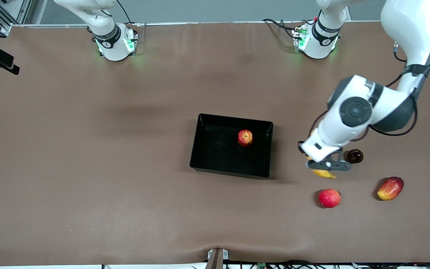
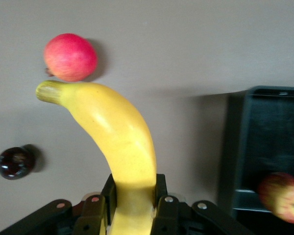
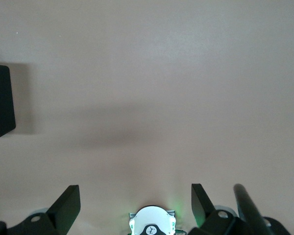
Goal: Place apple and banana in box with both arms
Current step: 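Lift the banana with the left gripper and carry it over the tray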
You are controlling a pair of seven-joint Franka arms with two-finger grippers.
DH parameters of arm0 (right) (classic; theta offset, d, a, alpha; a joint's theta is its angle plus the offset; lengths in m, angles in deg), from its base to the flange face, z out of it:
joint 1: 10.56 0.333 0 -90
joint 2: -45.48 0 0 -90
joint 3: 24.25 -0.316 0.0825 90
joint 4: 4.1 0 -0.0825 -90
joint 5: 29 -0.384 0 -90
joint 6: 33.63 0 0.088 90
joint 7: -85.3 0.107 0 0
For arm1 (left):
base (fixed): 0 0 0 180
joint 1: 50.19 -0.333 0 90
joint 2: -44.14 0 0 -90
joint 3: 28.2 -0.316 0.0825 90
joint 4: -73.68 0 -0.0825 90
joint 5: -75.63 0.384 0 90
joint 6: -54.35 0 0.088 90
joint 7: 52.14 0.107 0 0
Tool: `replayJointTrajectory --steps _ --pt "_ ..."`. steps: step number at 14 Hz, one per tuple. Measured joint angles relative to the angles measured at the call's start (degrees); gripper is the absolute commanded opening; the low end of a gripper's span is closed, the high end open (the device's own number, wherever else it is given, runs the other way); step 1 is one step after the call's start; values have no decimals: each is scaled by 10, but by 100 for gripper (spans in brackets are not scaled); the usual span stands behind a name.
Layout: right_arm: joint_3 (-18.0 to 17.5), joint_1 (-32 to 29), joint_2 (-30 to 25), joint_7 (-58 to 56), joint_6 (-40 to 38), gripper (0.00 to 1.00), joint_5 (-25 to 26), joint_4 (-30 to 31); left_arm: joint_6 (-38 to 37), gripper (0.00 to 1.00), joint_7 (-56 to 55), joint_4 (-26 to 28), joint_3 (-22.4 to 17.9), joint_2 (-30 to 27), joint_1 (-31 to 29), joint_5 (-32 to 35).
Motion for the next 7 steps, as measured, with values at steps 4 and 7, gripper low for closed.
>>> replayJointTrajectory --steps 4,7 --pt "0 0 0 0 0 100 0 0 -6 0 -74 -32 11 10 65 -2" --pt "0 0 0 0 0 100 0 1 -6 0 -129 -55 9 41 126 -2"
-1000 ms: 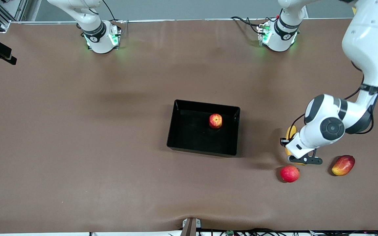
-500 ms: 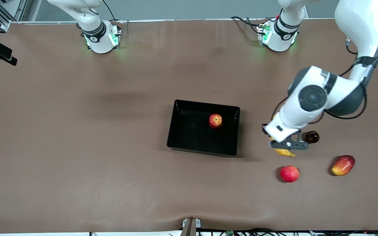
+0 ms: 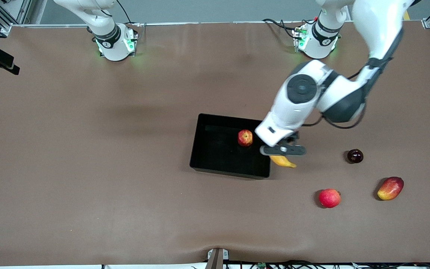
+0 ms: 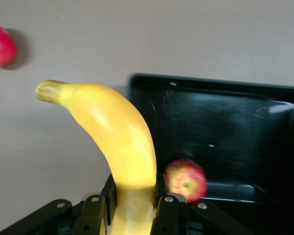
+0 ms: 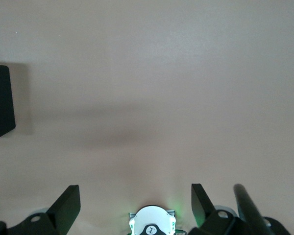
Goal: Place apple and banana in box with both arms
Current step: 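Lift the banana with the left gripper and carry it over the tray, then lower the banana into the tray and open the left gripper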
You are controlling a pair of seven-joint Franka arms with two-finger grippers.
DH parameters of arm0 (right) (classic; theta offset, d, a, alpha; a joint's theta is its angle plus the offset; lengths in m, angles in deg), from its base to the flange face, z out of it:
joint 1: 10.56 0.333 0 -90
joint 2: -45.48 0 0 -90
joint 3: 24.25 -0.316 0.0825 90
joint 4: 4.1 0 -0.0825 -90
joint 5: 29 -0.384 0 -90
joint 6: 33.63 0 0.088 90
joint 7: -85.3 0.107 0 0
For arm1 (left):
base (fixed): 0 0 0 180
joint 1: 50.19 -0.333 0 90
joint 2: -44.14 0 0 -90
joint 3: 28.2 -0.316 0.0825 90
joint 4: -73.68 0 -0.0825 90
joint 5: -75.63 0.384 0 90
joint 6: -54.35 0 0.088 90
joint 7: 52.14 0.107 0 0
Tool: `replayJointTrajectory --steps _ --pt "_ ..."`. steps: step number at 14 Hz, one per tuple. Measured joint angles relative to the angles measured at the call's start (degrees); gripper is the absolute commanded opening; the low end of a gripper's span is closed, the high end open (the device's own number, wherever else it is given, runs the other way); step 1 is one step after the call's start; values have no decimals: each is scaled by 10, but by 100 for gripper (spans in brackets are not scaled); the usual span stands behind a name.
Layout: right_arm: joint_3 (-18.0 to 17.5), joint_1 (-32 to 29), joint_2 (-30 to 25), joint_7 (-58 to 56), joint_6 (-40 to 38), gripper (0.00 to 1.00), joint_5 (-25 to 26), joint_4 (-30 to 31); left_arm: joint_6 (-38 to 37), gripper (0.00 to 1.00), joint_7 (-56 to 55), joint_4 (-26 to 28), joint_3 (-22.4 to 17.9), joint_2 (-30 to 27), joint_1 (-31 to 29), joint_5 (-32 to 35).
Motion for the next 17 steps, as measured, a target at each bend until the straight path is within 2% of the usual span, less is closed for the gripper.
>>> replayJointTrajectory --steps 4,7,10,12,17 --pt "0 0 0 0 0 100 0 0 1 0 -21 -45 -25 38 75 0" --pt "0 -1 0 0 0 100 0 0 2 0 -56 -84 -88 61 160 0" --pt "0 -1 0 0 0 100 0 0 50 0 -80 -99 -155 87 240 0" --pt "1 -1 0 0 0 100 0 0 78 0 -90 -100 -171 104 265 0" --pt "1 -1 0 0 0 100 0 1 140 0 -91 -101 -175 154 272 0"
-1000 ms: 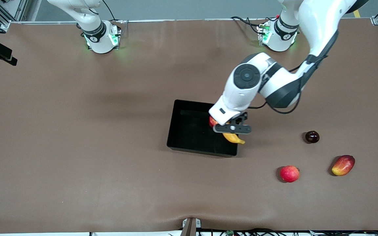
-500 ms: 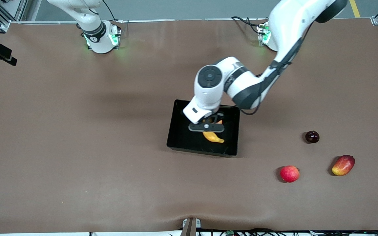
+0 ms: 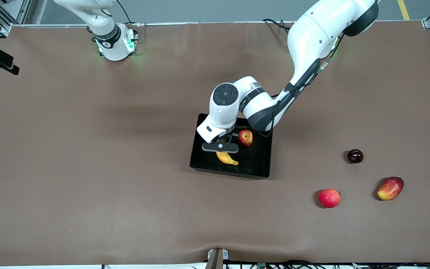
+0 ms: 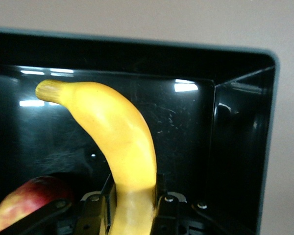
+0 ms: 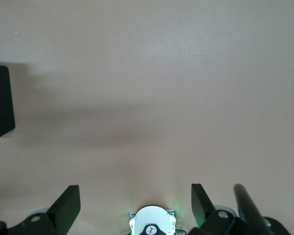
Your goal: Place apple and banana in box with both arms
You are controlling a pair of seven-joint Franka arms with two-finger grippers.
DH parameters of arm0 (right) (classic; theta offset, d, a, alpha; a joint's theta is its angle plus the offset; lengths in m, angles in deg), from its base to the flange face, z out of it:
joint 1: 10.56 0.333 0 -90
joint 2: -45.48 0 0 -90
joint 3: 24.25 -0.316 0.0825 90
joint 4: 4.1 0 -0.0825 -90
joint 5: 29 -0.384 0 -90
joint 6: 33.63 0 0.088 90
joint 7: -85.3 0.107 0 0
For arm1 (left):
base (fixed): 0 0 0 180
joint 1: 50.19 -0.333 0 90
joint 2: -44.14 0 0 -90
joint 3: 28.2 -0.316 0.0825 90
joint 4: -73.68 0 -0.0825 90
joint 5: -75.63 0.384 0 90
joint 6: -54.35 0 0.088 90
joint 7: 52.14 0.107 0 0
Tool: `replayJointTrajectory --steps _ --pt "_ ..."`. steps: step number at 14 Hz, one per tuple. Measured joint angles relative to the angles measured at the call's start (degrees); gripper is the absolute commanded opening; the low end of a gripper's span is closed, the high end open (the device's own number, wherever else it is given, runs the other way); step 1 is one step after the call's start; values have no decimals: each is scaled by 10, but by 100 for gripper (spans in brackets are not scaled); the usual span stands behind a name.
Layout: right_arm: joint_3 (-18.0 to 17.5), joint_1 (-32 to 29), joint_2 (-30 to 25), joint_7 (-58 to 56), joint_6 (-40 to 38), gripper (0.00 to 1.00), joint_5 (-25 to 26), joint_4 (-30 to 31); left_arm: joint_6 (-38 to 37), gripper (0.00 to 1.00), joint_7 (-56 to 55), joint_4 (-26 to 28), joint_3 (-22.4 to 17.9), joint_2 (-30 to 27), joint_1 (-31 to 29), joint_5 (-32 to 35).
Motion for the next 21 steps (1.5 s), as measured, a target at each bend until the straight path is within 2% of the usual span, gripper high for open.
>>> replayJointTrajectory --steps 4,5,6,7,11,13,18,21 --pt "1 -1 0 0 0 100 0 0 36 0 0 0 -39 35 30 0" --pt "1 -2 0 0 0 100 0 1 40 8 -1 -1 -48 40 39 0" --pt "1 -3 0 0 0 100 0 1 40 39 -1 -4 -54 42 46 0" --pt "1 -4 0 0 0 100 0 1 40 99 -1 -5 -57 42 49 0" --pt "1 -6 0 0 0 100 0 2 41 100 -1 -14 -63 41 48 0" --pt "1 -6 0 0 0 100 0 2 27 100 -1 -29 -64 21 40 0" --pt "1 -7 0 0 0 100 0 3 -109 100 23 -41 -51 -123 -48 -3" --pt "1 -7 0 0 0 100 0 3 -167 100 29 -37 -49 -186 -102 -17"
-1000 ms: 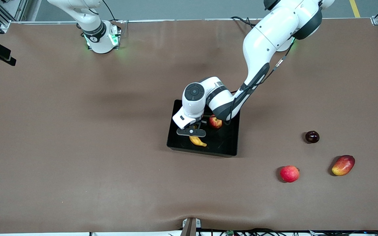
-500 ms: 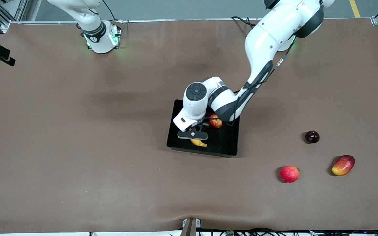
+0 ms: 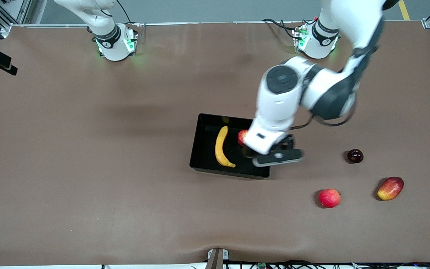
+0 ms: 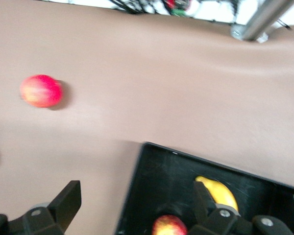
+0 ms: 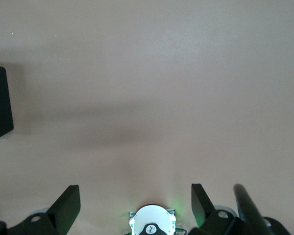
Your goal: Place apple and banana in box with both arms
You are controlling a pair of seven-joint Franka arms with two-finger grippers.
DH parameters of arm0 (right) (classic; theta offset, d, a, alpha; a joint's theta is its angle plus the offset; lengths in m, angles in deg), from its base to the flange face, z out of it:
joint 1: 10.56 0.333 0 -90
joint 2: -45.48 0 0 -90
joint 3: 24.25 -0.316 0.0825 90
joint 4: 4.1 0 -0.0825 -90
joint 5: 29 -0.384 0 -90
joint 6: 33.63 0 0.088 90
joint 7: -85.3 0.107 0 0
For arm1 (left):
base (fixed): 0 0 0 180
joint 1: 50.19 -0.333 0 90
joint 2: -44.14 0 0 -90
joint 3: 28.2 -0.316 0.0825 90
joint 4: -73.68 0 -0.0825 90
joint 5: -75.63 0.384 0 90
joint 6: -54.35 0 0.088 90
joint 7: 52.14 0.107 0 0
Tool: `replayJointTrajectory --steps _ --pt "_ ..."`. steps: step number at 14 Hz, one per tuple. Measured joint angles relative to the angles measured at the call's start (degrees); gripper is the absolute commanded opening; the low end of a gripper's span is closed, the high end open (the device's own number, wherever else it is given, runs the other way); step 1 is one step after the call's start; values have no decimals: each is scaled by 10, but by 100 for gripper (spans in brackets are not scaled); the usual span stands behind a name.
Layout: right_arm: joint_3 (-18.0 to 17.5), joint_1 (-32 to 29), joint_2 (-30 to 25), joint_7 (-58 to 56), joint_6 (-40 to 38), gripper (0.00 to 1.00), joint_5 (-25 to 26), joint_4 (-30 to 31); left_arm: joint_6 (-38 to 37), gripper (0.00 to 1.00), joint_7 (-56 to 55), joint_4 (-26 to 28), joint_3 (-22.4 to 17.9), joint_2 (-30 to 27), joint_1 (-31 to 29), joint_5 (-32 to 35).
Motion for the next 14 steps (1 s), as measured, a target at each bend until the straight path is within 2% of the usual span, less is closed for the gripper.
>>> replayJointTrajectory --steps 4,7,14 --pt "0 0 0 0 0 100 -1 0 -64 100 12 1 1 -53 -65 -15" --pt "0 -3 0 0 0 100 -1 0 -115 100 65 1 1 -92 -102 -36" --pt "0 -4 0 0 0 100 -2 1 -187 100 153 6 1 -157 -152 -78"
